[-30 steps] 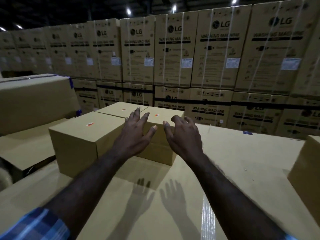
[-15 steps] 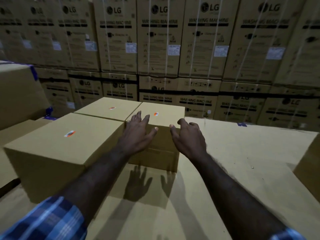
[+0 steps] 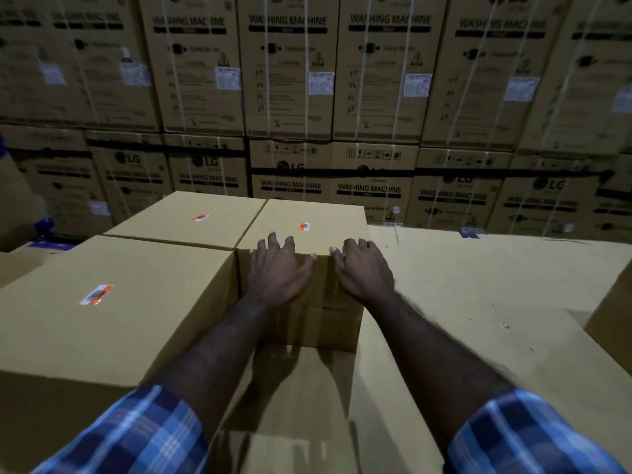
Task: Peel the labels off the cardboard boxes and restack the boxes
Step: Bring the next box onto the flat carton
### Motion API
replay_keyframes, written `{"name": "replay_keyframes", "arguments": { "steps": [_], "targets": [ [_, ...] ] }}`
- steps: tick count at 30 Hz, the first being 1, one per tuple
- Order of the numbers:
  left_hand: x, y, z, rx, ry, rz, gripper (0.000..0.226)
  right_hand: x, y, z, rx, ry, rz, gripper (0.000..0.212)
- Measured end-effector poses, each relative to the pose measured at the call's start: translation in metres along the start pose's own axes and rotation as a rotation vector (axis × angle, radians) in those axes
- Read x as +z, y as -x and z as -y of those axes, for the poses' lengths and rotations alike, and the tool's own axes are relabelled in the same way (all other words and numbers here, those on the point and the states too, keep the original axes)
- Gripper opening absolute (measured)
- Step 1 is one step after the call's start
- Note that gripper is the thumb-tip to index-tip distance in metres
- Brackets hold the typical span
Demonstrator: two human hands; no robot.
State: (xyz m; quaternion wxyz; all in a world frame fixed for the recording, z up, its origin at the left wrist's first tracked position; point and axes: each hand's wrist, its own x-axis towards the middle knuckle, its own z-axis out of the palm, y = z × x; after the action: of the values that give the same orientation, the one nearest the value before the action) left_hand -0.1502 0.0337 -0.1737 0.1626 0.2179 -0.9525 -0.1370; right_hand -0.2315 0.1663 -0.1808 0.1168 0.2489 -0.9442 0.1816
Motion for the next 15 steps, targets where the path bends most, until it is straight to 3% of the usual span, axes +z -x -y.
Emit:
{"name": "replay_keyframes", "arguments": {
  "steps": [7, 15],
  "targets": [
    [0.013, -0.02, 0.007, -0.052, -0.051, 0.013, 0.068, 0.018, -0.025, -0.001, 0.037, 0.044, -0.016, 0.061],
    [0.003, -0.041, 0.007, 0.019, -0.083, -0.2, 0.059, 0.017, -0.021, -0.043, 0.127, 0.006, -0.1, 0.057]
  ]
}}
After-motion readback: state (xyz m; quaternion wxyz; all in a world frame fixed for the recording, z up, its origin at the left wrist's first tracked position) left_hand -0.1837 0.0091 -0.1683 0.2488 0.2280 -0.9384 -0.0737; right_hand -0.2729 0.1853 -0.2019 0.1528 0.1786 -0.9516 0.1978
